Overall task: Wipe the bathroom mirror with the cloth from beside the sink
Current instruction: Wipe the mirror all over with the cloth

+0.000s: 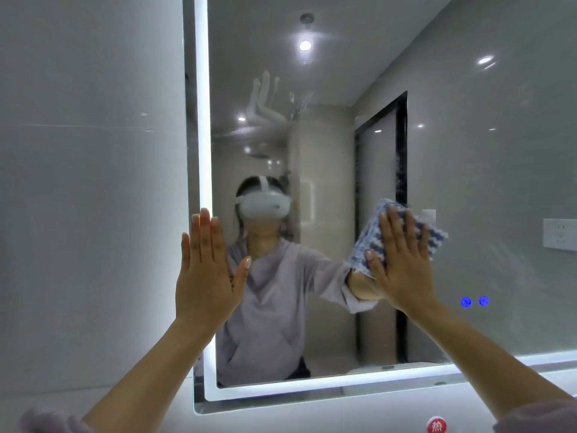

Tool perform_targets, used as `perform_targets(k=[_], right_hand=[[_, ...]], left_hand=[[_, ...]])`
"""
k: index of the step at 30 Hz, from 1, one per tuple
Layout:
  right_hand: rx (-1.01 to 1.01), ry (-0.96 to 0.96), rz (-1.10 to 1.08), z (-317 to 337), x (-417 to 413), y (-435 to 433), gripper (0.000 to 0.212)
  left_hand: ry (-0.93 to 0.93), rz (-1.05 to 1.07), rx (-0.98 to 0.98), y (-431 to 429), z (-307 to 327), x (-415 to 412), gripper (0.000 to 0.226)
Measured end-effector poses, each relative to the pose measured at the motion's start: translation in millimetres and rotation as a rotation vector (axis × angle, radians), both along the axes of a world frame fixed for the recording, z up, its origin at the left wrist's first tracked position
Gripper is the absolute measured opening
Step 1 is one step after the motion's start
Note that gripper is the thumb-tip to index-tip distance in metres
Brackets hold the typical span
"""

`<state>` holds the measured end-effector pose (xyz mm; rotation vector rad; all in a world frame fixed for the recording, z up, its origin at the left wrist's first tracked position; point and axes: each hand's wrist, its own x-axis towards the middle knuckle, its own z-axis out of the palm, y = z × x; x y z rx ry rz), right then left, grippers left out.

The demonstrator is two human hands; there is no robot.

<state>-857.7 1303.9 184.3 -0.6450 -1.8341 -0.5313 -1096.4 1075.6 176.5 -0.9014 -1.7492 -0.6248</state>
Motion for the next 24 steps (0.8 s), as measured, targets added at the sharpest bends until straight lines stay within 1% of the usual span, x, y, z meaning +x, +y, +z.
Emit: perform_targets(k=[5, 9, 12, 16, 20, 24], right_hand=[[0.179, -0.131, 0.055, 10.8, -48.3, -39.1, 0.069], [0.282, -0.235, 0.074, 18.5, -81.9, -73.5, 0.068], [0.337, -0.303, 0.080, 24.9, -91.8, -86.4, 0.066], [0.391, -0.341, 0.082, 30.2, -87.6, -83.7, 0.065], [0.443, -0.345, 0.109, 36.0, -80.6, -73.1, 0.066], [0.377, -0.201, 0.117, 38.5, -65.5, -47.9, 0.066]], left_hand=[[-0.011, 0.005, -0.011, -1.6, 1.1, 1.6, 0.086], [-0.009, -0.008, -0.013, -2.8, 2.2, 2.4, 0.086], [-0.004, 0.013, -0.016, -2.2, 2.1, 1.6, 0.087], [-0.005, 0.015, -0.011, -1.3, 2.0, 1.8, 0.088], [-0.014, 0.012, -0.018, -3.4, 3.1, 2.7, 0.087], [-0.019, 0.004, -0.014, -3.9, 3.1, 3.5, 0.086]])
